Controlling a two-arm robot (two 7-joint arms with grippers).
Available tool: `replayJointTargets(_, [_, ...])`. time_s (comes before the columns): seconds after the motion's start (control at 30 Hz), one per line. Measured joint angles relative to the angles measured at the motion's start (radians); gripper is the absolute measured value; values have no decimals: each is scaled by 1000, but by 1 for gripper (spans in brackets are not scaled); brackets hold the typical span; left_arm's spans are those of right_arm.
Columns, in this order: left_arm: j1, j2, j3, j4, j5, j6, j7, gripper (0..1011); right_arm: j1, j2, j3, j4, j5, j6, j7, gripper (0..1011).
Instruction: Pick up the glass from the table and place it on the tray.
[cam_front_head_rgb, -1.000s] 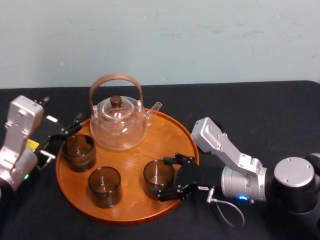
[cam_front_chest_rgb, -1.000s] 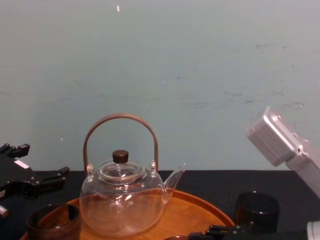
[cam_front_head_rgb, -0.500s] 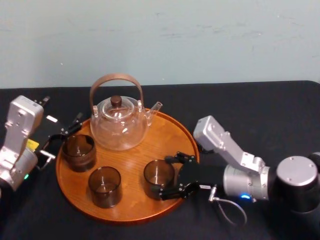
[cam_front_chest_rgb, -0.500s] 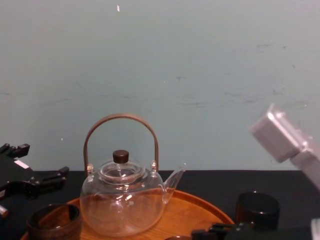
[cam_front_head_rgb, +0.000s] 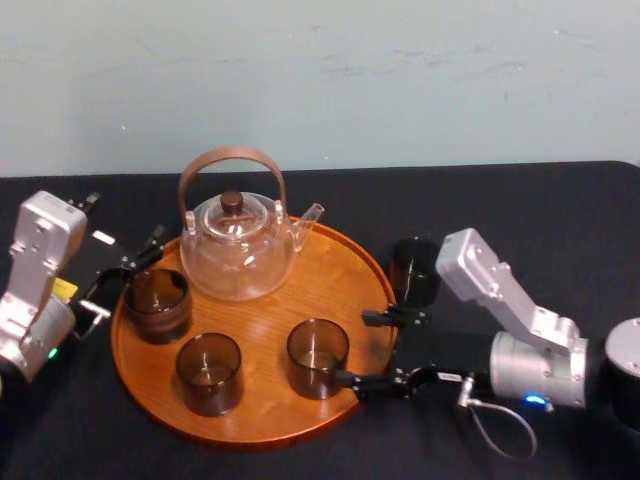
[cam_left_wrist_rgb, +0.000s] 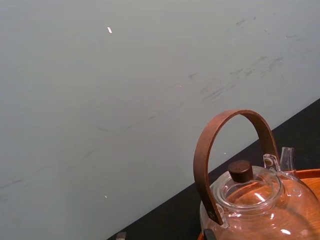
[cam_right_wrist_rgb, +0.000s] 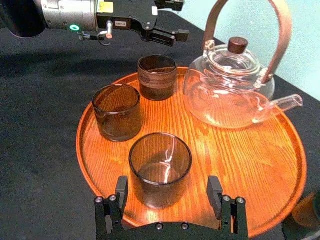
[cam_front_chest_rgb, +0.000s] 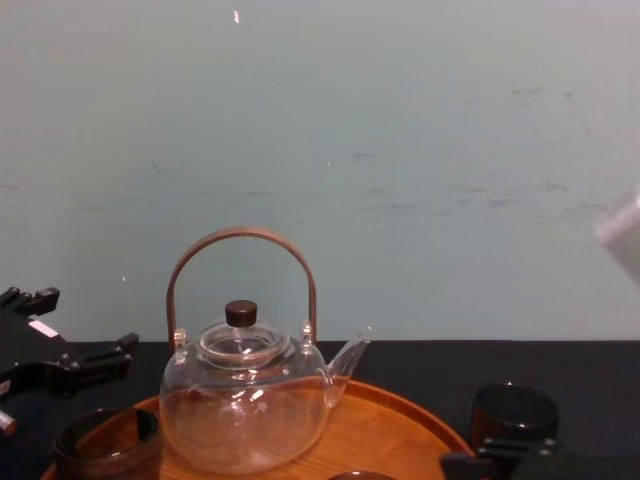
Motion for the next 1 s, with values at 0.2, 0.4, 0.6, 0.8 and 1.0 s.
replayJointTargets(0.2, [0, 0, 0, 0, 0, 0, 0, 1001, -26, 55, 17, -32, 18, -26, 25, 1002])
replayJointTargets(0.4, [0, 0, 0, 0, 0, 0, 0, 1001, -71, 115, 56, -66, 49, -60, 34, 1002])
replayJointTargets(0.6, [0, 0, 0, 0, 0, 0, 0, 1001, -127, 151, 113, -92, 84, -76, -11, 1002])
replayJointTargets(0.8, [0, 0, 0, 0, 0, 0, 0, 1001, -176, 162, 173, -100, 104, -62, -82, 1002])
replayJointTargets(1.0, [0, 0, 0, 0, 0, 0, 0, 1001, -191, 142, 217, -87, 107, -10, -158, 1002])
